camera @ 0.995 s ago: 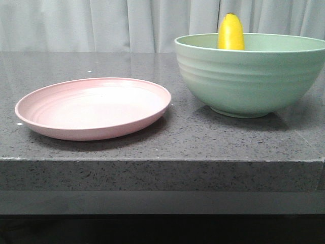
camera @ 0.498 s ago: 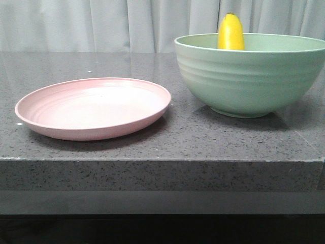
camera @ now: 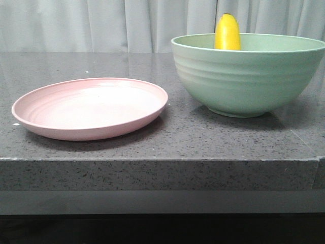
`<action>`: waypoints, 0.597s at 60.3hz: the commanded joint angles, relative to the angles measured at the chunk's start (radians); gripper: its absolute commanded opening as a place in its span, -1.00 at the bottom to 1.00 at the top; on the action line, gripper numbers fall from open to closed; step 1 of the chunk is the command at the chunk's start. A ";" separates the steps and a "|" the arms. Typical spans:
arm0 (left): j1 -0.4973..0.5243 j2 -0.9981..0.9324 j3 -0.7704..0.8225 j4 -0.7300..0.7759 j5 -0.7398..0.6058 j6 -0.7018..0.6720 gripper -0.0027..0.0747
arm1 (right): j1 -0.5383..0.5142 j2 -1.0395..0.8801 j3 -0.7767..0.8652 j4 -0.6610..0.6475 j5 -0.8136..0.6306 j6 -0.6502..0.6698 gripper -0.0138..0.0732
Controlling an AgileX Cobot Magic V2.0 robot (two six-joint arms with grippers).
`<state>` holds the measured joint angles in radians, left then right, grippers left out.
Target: Transfer banana from pink plate to green bowl
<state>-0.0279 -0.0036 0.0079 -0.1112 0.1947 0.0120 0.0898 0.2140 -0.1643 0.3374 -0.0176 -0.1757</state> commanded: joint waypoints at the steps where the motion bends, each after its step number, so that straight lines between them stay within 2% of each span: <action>1: 0.000 -0.020 0.002 -0.005 -0.087 0.000 -0.98 | -0.081 -0.037 0.041 -0.101 -0.090 0.093 -0.84; 9: 0.000 -0.020 0.002 -0.005 -0.087 0.000 -0.98 | -0.150 -0.123 0.128 -0.130 -0.024 0.156 -0.84; 19: 0.000 -0.020 0.002 -0.005 -0.087 0.000 -0.98 | -0.153 -0.248 0.191 -0.130 0.072 0.158 -0.84; 36: 0.000 -0.020 0.002 -0.005 -0.087 0.000 -0.98 | -0.153 -0.248 0.191 -0.130 0.130 0.158 -0.84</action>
<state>-0.0279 -0.0036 0.0079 -0.1112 0.1941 0.0120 -0.0587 -0.0113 0.0267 0.2170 0.1761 -0.0227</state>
